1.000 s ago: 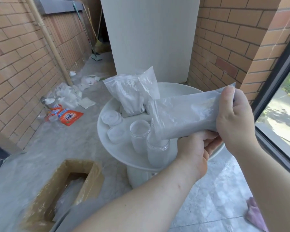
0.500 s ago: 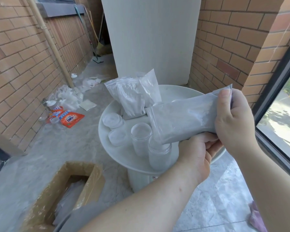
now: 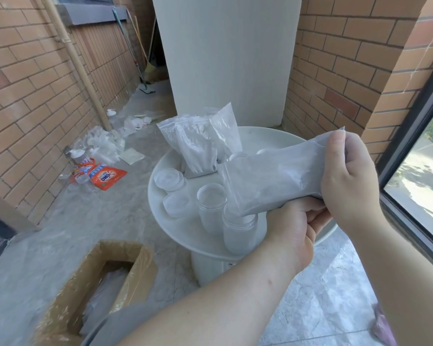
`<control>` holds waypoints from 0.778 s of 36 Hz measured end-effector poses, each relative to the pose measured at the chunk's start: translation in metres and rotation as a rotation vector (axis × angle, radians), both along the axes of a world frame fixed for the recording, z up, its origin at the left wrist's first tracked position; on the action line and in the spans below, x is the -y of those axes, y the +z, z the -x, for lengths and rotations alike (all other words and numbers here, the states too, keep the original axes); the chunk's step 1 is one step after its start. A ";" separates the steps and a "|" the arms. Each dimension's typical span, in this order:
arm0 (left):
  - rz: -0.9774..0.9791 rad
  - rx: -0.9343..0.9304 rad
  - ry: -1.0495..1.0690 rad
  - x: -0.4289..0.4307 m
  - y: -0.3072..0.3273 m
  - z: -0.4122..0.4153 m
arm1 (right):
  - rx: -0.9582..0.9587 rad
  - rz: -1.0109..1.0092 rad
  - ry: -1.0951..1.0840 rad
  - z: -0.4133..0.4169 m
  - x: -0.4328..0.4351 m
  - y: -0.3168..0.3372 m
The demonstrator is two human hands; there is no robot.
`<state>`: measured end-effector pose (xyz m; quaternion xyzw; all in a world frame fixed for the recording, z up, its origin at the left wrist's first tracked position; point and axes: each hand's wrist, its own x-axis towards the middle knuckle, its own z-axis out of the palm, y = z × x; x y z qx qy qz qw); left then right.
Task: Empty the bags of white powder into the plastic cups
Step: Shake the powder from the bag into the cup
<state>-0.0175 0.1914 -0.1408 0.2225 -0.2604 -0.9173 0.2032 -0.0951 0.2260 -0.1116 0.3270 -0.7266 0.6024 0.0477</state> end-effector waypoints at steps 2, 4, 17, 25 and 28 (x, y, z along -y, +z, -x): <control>0.003 -0.001 -0.004 0.000 0.000 0.000 | 0.003 0.008 0.003 0.001 0.000 -0.001; 0.004 -0.002 -0.007 0.000 0.000 0.001 | 0.000 0.012 0.003 0.001 0.001 -0.001; 0.018 -0.004 -0.014 0.000 -0.001 0.001 | 0.022 0.054 0.002 -0.002 -0.001 0.001; 0.009 0.013 0.020 0.001 -0.002 0.003 | 0.058 0.116 0.009 -0.005 -0.003 0.002; 0.014 0.012 0.022 0.001 -0.003 0.004 | 0.093 0.150 0.013 -0.006 -0.004 0.002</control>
